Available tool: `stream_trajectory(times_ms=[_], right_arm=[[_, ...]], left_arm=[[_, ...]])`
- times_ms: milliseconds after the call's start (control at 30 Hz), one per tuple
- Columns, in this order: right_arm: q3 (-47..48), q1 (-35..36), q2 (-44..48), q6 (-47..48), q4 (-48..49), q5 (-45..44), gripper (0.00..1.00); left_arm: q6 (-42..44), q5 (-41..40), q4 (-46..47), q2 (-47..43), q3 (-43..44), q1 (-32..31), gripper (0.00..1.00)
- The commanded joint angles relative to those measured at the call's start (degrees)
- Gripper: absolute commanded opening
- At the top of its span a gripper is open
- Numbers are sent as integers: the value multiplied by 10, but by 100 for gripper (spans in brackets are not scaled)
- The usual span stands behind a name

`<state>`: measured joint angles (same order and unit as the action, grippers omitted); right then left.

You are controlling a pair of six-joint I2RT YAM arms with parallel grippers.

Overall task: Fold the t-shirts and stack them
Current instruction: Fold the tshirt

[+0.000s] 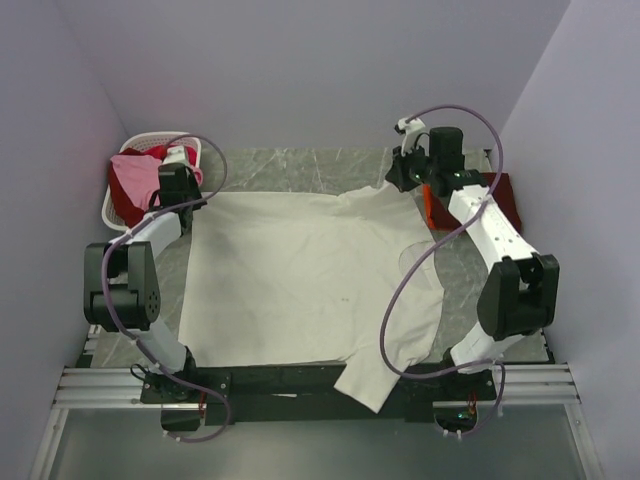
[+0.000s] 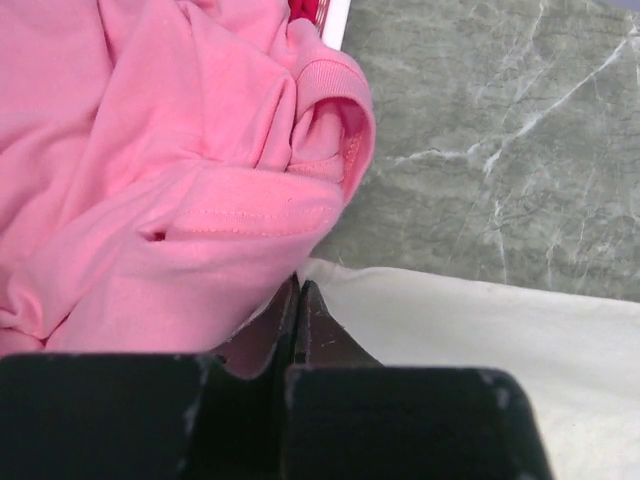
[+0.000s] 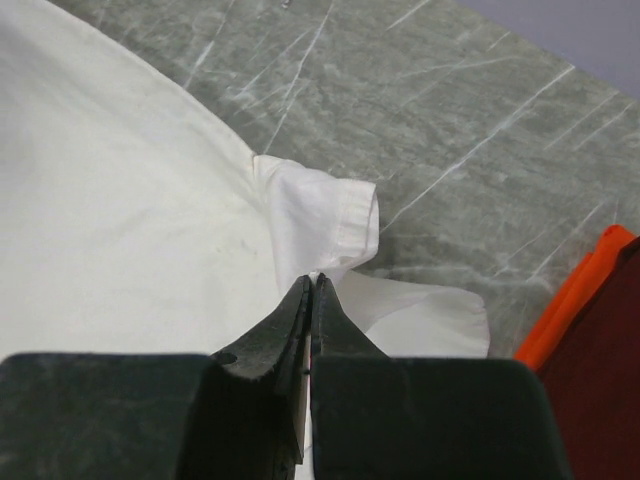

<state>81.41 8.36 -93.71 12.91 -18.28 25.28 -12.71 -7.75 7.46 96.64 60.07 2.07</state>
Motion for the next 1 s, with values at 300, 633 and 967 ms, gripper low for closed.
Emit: stream_trajectory(times_ms=[300, 633, 967], right_arm=[[-114, -4, 155, 10, 14, 35, 0], [-184, -2, 227, 23, -14, 42, 0], [-227, -3, 264, 31, -12, 32, 0]], left_arm=[[8, -4, 19, -57, -34, 4, 0], [15, -7, 6, -52, -33, 4, 0], [25, -14, -8, -71, -55, 4, 0]])
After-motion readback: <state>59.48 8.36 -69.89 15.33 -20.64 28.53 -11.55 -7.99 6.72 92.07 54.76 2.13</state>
